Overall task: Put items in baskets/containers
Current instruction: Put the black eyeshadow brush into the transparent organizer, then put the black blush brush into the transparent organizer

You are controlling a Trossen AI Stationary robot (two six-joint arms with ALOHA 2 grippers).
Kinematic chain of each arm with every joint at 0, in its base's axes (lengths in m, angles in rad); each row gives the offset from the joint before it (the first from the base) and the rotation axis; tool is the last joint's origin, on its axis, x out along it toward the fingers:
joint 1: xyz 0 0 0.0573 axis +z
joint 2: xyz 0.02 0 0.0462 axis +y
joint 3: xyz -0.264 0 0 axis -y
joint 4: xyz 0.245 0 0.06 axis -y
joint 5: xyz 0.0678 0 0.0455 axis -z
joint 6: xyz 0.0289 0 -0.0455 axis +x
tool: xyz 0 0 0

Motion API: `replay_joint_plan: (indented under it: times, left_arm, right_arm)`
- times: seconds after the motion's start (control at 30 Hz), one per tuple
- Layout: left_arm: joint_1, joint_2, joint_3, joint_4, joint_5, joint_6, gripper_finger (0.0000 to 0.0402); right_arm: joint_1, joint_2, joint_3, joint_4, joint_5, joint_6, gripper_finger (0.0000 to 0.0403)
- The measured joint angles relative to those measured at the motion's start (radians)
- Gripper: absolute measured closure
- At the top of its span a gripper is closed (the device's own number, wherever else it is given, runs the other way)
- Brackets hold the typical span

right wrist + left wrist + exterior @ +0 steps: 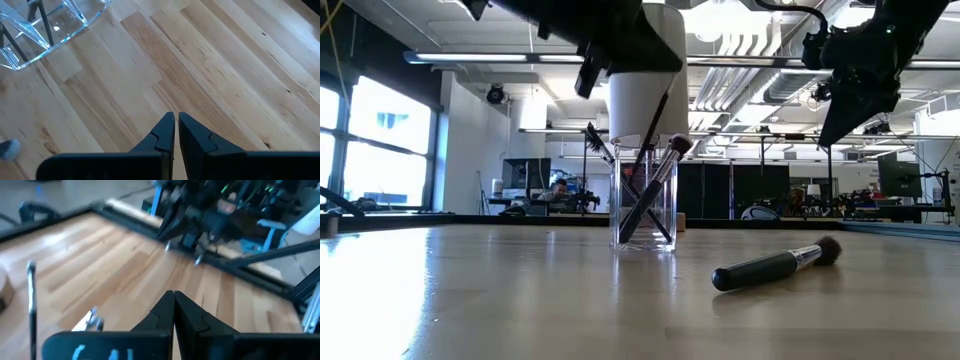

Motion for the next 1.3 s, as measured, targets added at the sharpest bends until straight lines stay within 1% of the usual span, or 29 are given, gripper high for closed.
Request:
replay_joint_plan:
  times: [0.1,0.23,0.33,0.43,0.53,0.77,0.8,0.87,0.93,1.0,1.1,1.2,1.27,1.3]
  left_arm:
    - [0.0,0.0,-0.013,-0.022,-0.002,-0.035,0.0401]
    - [0.006,0.0,-0.013,-0.051,-0.006,-0.045,0.0401]
    - [0.014,0.0,-0.013,-0.049,0.012,-0.043,0.0401]
    - [0.031,0.0,-0.013,-0.058,0.053,-0.027,0.0395]
    - [0.059,0.0,-0.013,-0.057,0.129,-0.026,0.0372]
    - [0.12,0.0,-0.013,-0.067,0.303,-0.018,0.0289]
    - [0.126,-0.003,-0.012,-0.072,0.314,-0.005,0.0283]
    - [0.131,-0.025,0.002,-0.131,0.322,0.037,0.0277]
    - [0.131,-0.068,0.038,-0.243,0.316,0.102,0.0278]
    - [0.13,-0.118,0.091,-0.406,0.314,0.159,0.0284]
    - [0.13,-0.181,0.149,-0.62,0.273,0.193,0.0303]
    - [0.142,-0.262,0.139,-0.739,0.249,0.258,0.035]
    - [0.17,-0.327,0.1,-0.785,0.274,0.267,0.0386]
    - [0.188,-0.361,0.067,-0.796,0.286,0.265,0.0392]
  right_arm:
    - [0.0,0.0,0.0,0.012,0.0,0.0,0.0384]
    - [0.0,0.0,0.0,0.044,0.0,0.001,0.0386]
    - [0.0,0.0,0.0,0.066,0.0,0.006,0.0386]
    - [0.0,0.0,0.0,0.092,0.0,0.006,0.0386]
    - [0.0,0.0,0.0,0.115,0.0,0.012,0.0386]
    - [0.0,0.0,0.0,0.151,0.005,0.057,0.0383]
    - [0.0,0.0,0.0,0.151,0.004,0.056,0.0384]
    - [0.0,0.0,0.0,0.151,-0.006,0.056,0.0389]
    - [0.0,0.0,0.0,0.154,-0.023,0.082,0.0397]
    - [0.001,0.0,0.0,0.168,-0.036,0.121,0.04]
    - [0.027,0.005,0.0,0.216,-0.022,0.163,0.0401]
    - [0.077,0.022,0.0,0.316,0.002,0.174,0.0402]
    - [0.113,0.043,0.001,0.39,0.031,0.211,0.0402]
    - [0.132,0.063,0.001,0.418,0.05,0.235,0.0402]
